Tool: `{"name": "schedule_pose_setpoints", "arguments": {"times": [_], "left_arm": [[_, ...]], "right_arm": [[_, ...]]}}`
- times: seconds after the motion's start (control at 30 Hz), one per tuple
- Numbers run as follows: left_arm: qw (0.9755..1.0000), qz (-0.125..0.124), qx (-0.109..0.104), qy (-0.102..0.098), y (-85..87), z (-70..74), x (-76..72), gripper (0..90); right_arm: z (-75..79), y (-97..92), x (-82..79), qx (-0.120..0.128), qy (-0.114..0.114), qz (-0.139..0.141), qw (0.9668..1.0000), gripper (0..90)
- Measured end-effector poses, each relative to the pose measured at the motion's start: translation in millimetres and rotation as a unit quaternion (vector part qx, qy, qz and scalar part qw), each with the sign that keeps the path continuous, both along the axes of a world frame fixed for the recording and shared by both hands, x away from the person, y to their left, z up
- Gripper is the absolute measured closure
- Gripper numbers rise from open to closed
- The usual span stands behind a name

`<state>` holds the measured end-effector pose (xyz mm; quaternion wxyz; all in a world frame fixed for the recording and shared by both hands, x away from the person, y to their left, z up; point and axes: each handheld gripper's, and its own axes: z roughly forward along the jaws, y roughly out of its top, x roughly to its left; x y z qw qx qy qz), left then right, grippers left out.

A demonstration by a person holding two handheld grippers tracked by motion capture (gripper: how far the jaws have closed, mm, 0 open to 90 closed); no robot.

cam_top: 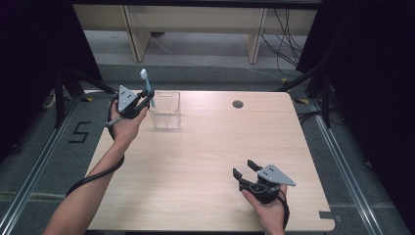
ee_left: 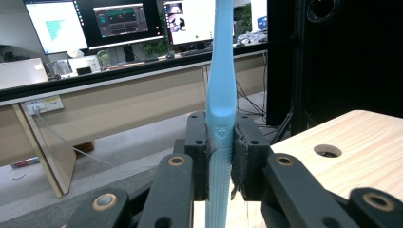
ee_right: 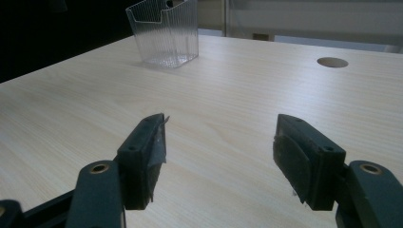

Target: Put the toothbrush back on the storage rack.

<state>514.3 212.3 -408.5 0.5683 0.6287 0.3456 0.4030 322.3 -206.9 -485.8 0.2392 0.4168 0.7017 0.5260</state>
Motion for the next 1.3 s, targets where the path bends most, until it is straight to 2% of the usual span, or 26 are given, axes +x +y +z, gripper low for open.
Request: {"name": "schedule_pose_setpoints", "arguments": {"times": [0.03,0.07,0.17,0.23,0.27,0.3,0.4,0.43,0.57,0.67,0.77,0.93,1.0,1.07,1.1,1.3], "left_arm": [[1.0,0.001,0.0,0.0,0.5,-0.7,0.7,77.7],[1.0,0.002,0.0,0.002,1.0,-1.3,1.1,77.8],[1.0,0.003,0.001,0.003,2.3,-2.0,1.9,77.7],[1.0,0.003,0.001,0.003,2.8,-2.1,2.1,77.7],[1.0,0.003,0.0,0.003,2.9,-2.3,2.2,77.7],[1.0,0.004,0.0,0.004,3.1,-2.6,2.5,77.7],[1.0,0.005,0.002,0.005,4.1,-4.1,3.6,77.7],[1.0,0.006,0.002,0.006,4.1,-5.0,4.0,77.7],[0.9999,0.008,0.003,0.012,4.8,-8.5,5.6,77.7],[0.9998,0.009,0.004,0.016,5.6,-11.4,6.8,77.7],[0.9998,0.01,0.004,0.018,6.2,-14.1,7.5,77.7],[0.9996,0.015,0.004,0.025,7.3,-17.1,7.6,77.6],[0.9996,0.014,0.006,0.026,7.6,-18.3,7.7,77.6],[0.9995,0.016,0.005,0.028,7.4,-19.1,7.7,77.6],[0.9995,0.015,0.006,0.028,7.7,-19.7,8.1,77.6],[0.9992,0.019,0.004,0.036,7.6,-22.1,8.3,77.6]], "right_arm": [[0.0,0.1,0.1,0.001,-0.001,0.0,1.0,36.2],[-0.1,-1.0,1.3,-0.005,-0.012,0.002,0.9999,36.2],[0.0,-1.1,1.2,-0.005,-0.011,0.002,0.9999,36.1],[-0.3,0.1,0.1,0.004,-0.001,0.002,1.0,36.0],[-0.3,-1.3,0.9,-0.005,-0.01,0.003,0.9999,36.0],[-0.4,-0.3,0.0,0.002,-0.001,0.003,1.0,36.0],[-0.5,-1.3,0.8,-0.004,-0.009,0.003,0.9999,35.9],[-0.5,-0.4,0.3,0.002,-0.003,0.005,1.0,35.9],[-0.2,-1.6,0.7,-0.01,-0.011,0.001,0.9999,35.9],[-0.5,-0.2,-0.4,-0.001,0.002,0.003,1.0,35.8],[-2.4,0.3,1.4,0.002,-0.007,0.008,0.9999,35.7],[-2.0,1.0,1.1,0.006,-0.004,0.009,0.9999,35.6],[-2.2,0.1,1.7,-0.002,-0.01,0.007,0.9999,35.6],[-2.6,1.0,1.4,0.003,-0.003,0.009,1.0,35.7],[-2.3,0.0,1.5,-0.006,-0.008,0.005,0.9999,35.6],[-2.5,0.0,1.6,-0.009,-0.007,0.002,0.9999,35.6]]}}
